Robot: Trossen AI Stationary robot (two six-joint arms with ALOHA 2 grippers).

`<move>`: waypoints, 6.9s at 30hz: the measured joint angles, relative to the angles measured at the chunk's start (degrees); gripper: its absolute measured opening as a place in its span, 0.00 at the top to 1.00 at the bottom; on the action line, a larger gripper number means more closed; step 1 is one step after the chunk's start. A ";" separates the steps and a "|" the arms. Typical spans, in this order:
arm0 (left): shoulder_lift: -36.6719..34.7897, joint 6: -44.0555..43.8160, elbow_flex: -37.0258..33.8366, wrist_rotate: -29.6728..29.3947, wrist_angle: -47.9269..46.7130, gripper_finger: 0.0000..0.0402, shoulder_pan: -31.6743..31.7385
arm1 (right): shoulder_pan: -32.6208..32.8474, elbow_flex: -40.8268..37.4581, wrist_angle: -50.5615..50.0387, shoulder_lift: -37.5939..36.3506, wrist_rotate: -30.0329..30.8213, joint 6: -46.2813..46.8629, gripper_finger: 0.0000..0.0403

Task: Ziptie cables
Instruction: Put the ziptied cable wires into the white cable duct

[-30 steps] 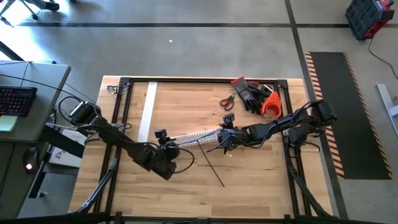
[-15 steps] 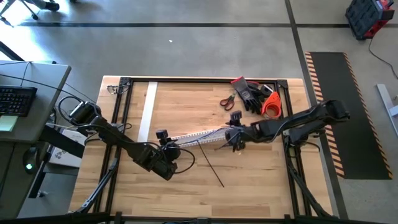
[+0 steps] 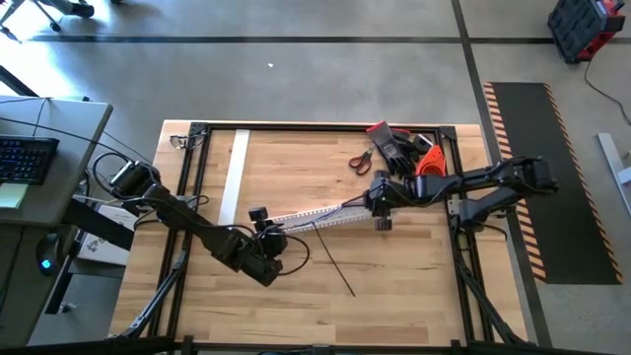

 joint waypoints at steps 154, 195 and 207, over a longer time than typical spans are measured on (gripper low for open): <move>0.66 5.36 -0.07 5.78 11.01 0.66 0.37 | 10.09 11.84 -15.60 1.49 14.14 -4.33 0.65; 17.18 18.89 -0.04 15.26 39.82 0.76 16.97 | 17.22 0.32 38.59 14.27 5.45 17.37 0.68; 17.64 21.57 -0.07 15.89 40.61 0.99 16.04 | 17.50 0.32 38.04 14.27 4.81 16.70 0.68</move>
